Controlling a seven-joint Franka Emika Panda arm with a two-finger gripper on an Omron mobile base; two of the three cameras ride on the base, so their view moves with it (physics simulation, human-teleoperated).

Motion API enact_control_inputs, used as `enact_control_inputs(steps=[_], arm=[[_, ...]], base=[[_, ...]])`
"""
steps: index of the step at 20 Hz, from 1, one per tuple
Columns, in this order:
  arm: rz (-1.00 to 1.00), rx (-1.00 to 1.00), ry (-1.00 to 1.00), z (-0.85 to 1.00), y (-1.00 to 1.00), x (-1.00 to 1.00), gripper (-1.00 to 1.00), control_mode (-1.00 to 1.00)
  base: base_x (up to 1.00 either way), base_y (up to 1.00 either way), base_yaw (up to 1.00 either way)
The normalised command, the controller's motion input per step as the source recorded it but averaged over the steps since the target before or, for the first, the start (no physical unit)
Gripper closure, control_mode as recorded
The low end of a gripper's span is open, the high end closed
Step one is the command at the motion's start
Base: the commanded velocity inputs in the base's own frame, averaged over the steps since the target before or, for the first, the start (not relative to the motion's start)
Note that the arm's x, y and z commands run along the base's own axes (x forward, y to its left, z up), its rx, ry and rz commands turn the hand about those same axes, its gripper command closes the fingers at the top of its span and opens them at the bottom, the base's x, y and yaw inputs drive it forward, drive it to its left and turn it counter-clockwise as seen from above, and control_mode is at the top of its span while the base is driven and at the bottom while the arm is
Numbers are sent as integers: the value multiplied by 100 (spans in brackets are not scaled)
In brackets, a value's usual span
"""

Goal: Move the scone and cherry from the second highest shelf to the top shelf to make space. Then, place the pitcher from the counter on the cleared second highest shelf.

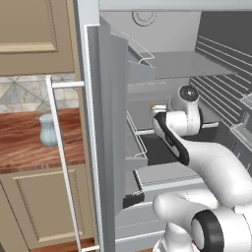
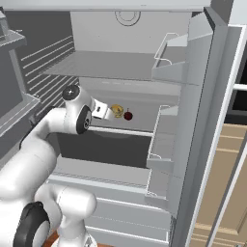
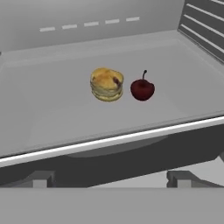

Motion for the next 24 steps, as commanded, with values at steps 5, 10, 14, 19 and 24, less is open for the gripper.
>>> enact_control_inputs(steps=[5,10,14,19,24], arm=[[-4,0,-4,-27,-1,35,-100,-100],[-8,0,-1,-30,-8,35,-100,-100],[-6,0,0,-5,0,42,-100,-100],[-5,0,0,0,0,44,-100,-100],[-2,0,0,-6,0,38,-100,-100]], base=[[0,0,0],[0,0,0],[0,0,0],[0,0,0],[0,0,0]])
